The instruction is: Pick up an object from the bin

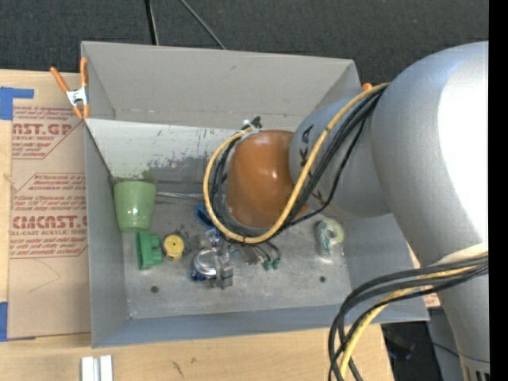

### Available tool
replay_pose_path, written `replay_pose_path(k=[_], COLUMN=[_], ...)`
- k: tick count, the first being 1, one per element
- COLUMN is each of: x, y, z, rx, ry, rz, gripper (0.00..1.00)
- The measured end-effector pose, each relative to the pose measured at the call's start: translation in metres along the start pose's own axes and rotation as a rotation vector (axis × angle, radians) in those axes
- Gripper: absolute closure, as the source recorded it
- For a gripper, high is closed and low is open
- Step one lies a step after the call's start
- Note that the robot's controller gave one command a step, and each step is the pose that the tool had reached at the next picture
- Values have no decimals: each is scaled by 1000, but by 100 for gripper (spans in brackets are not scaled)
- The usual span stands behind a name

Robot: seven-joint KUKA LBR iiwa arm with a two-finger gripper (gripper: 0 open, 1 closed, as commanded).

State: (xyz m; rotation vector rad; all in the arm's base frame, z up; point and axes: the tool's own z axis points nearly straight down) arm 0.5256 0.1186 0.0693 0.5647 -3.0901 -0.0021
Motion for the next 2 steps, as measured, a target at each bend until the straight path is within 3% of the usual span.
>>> replay_pose_path(k=[1, 2], x=[-12, -42], y=[-11, -37], z=[-120, -187], rx=[3, 4], ry=[-11, -8], rz=[-59, -407], gripper=[100, 100])
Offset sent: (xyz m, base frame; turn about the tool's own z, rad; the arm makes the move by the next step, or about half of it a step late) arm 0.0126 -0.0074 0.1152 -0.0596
